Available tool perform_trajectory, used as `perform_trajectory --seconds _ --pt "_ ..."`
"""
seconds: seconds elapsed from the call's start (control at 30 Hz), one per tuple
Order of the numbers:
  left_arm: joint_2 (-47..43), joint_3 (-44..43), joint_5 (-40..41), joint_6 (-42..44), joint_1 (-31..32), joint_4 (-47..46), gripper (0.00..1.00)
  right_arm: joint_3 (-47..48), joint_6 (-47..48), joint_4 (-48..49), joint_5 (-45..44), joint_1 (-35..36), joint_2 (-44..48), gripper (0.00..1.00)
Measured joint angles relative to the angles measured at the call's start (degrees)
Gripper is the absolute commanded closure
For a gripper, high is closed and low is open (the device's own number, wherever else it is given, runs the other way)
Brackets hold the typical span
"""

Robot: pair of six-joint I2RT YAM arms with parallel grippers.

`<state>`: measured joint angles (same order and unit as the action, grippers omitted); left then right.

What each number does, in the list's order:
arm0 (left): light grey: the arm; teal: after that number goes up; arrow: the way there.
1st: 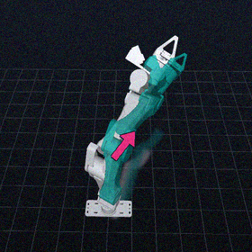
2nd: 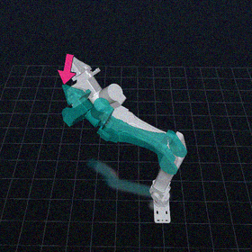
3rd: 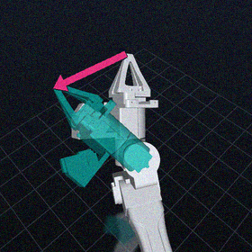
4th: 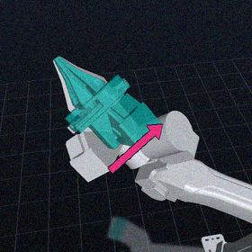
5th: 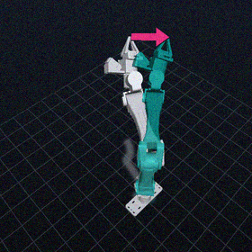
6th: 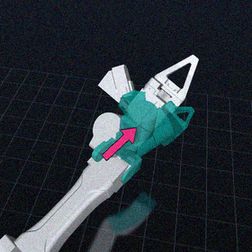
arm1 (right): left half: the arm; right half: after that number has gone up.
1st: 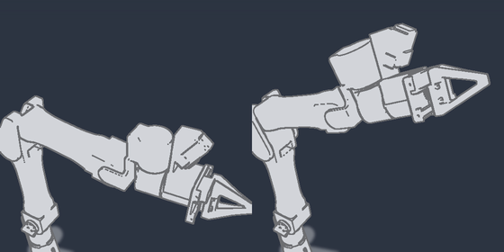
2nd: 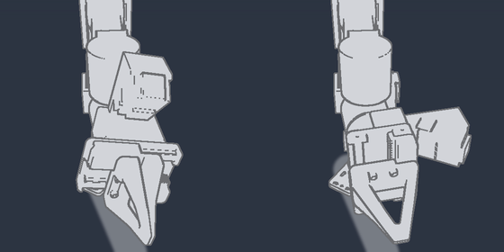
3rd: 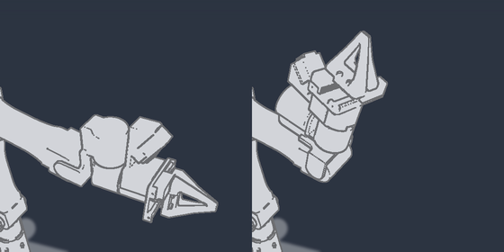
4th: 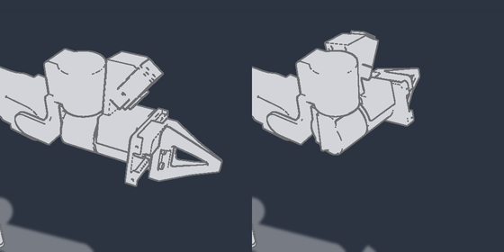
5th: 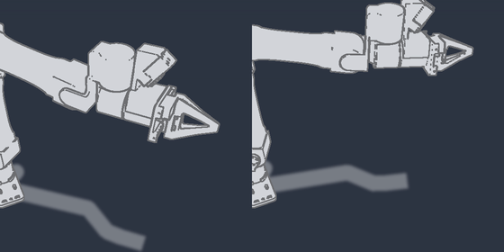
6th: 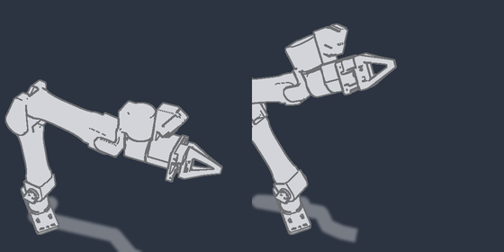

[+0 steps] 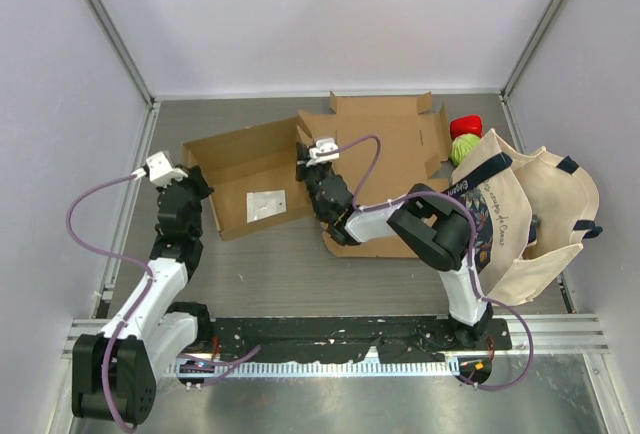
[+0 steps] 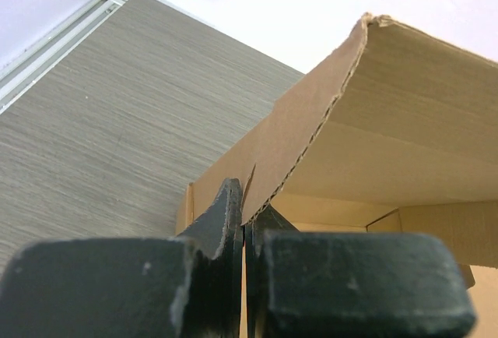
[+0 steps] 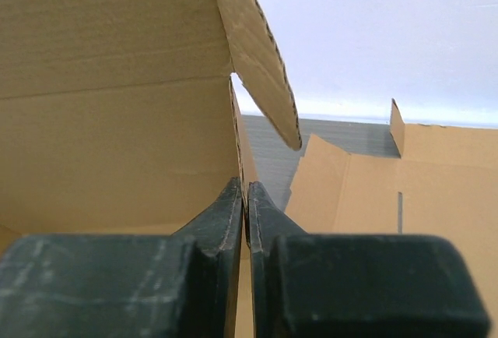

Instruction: Fold the paper box

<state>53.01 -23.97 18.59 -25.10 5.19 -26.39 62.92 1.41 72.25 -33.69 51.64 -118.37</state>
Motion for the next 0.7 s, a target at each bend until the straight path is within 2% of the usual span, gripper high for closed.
perform_trajectory --seconds 0.03,0.1,0.13,0.2,0.23,0.37,0.43,0.5,0.53,0.6,0.7 --pt "-0.79 0.85 0.13 -0.22 0.04 -0.13 1.00 -1.46 0.70 0.98 -0.48 0.57 0.37 0.74" --pt "-1.92 1.99 0.50 -0.33 0.07 -0.20 1.00 -3.76 2.03 1.62 -1.95 1.66 1.05 0.64" --pt "-2.25 2.32 0.83 -0.35 0.07 -0.24 1.00 -4.79 2.86 1.57 -2.69 2.19 1.38 0.42" --pt "-2.54 2.64 1.27 -0.37 0.04 -0.28 1.00 -7.67 4.20 1.44 -4.28 3.52 2.51 0.33" --pt "-2.58 2.78 1.44 -0.35 0.04 -0.42 1.00 -9.94 5.44 1.22 -5.35 4.46 3.72 0.24" --pt "-2.64 2.82 1.97 -0.07 0.07 -0.42 1.00 -20.26 5.22 -3.85 -9.14 8.22 14.01 0.21" --pt "-2.60 2.82 2.29 0.11 0.07 -0.37 1.00 -24.57 0.81 -13.31 -9.16 9.60 23.76 0.21" --pt "-2.45 2.75 2.58 0.20 0.11 -0.33 1.00 -24.04 -5.20 -25.03 -5.92 9.11 32.35 0.26" --pt "-2.32 2.67 2.69 0.20 0.13 -0.28 1.00 -22.38 -8.85 -32.15 -2.49 7.61 36.33 0.26" --pt "-2.14 2.51 2.89 0.17 0.35 -0.24 1.00 -13.27 -16.04 -49.31 4.07 3.43 39.87 0.25" --pt "-2.12 2.45 3.15 0.17 0.46 -0.13 1.00 4.68 -24.65 -69.16 11.91 -0.35 37.20 0.27"
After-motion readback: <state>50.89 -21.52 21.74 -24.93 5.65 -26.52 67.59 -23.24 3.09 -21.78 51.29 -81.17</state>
